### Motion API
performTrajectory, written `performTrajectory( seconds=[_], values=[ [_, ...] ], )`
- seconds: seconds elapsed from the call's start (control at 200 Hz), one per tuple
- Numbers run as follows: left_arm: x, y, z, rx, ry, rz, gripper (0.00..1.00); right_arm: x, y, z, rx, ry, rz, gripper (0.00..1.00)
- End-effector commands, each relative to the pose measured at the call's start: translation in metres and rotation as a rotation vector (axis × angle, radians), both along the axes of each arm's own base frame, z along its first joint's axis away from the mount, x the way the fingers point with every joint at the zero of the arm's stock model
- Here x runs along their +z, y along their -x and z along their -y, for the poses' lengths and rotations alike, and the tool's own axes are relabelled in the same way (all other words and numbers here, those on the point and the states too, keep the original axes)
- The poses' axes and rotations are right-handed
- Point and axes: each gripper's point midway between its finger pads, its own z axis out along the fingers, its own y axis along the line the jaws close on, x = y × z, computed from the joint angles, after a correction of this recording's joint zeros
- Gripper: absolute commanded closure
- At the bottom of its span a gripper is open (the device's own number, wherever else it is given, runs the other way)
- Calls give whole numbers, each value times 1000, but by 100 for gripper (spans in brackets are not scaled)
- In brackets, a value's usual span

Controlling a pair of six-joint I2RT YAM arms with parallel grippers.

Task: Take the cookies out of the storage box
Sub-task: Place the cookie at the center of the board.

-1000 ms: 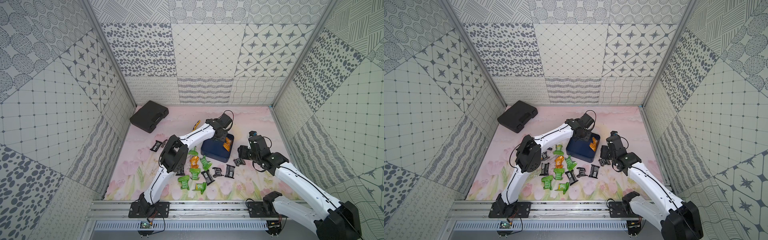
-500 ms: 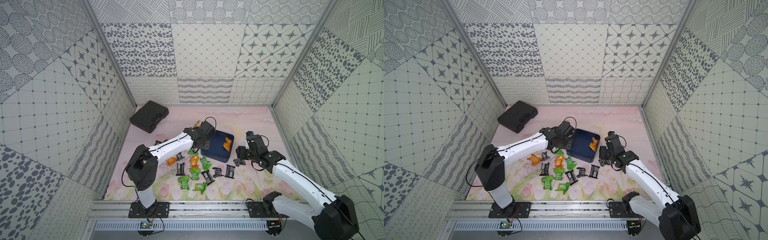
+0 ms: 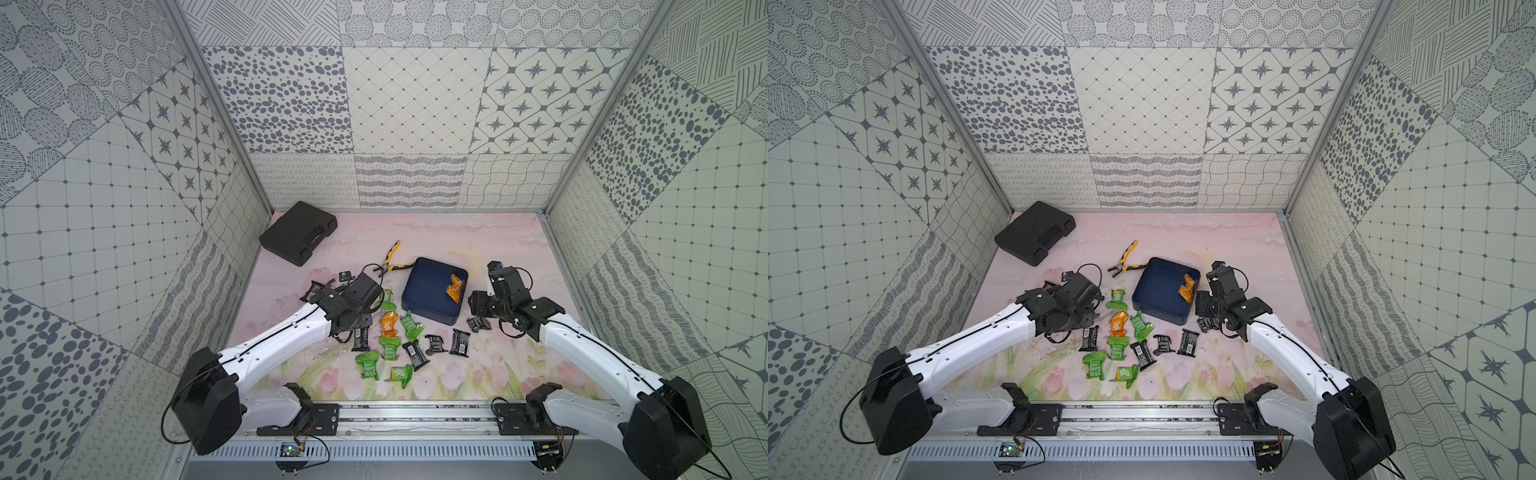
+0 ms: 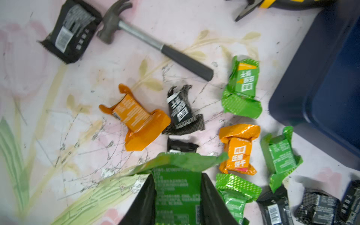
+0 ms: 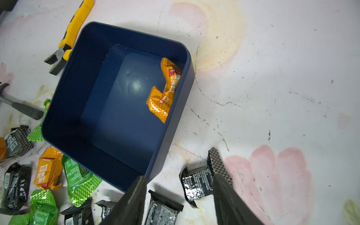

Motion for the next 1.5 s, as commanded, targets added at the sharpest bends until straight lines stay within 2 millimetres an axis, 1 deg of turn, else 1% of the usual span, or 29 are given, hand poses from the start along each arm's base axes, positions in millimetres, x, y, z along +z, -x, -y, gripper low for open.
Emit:
performTrajectory(
  seconds=[0.0, 0.08, 0.115, 0.215, 0.295, 0.375, 0.55, 0.65, 0.855, 0.945, 1.0, 1.06, 1.16, 1.235, 1.366, 1.416, 1.491],
  values=[
    [-16, 58, -51, 189, -55, -117, 71, 18, -12, -6, 9, -30, 55, 41],
    [-27, 81, -62, 219, -36, -149, 71, 18, -13, -7, 11, -31, 54, 41],
    [-30, 87, -67, 234, -30, -151, 71, 18, -12, -7, 12, -33, 53, 41],
    [-36, 93, -72, 238, -26, -142, 71, 19, -13, -8, 14, -35, 51, 41],
    [-48, 97, -72, 239, -27, -168, 71, 19, -13, -9, 17, -33, 47, 41],
    [-59, 94, -68, 227, -30, -185, 70, 20, -14, -9, 19, -33, 42, 41],
    [-80, 79, -49, 164, 10, -210, 68, 21, -13, -9, 15, -38, 37, 42],
    [-89, 72, -42, 148, 26, -228, 67, 23, -12, -9, 15, -38, 39, 42],
    [-102, 70, -38, 141, 55, -251, 59, 27, -13, -9, 15, -39, 52, 42],
    [-105, 70, -40, 158, 71, -258, 53, 28, -14, -10, 18, -41, 54, 42],
    [-103, 70, -41, 162, 78, -250, 47, 30, -14, -11, 24, -45, 54, 42],
    [-100, 70, -42, 165, 85, -239, 43, 31, -15, -14, 35, -54, 52, 42],
    [-87, 67, -42, 169, 106, -195, 36, 36, -17, -20, 48, -74, 40, 41],
    [-73, 64, -42, 176, 134, -145, 31, 39, -19, -25, 44, -89, 22, 41],
    [-43, 53, -41, 185, 210, -13, 23, 42, -23, -39, 29, -109, -36, 41],
    [-30, 48, -41, 191, 239, 49, 21, 44, -27, -47, 28, -112, -47, 41],
    [-11, 38, -41, 203, 279, 144, 20, 42, -31, -58, 22, -101, -77, 41]
  ],
)
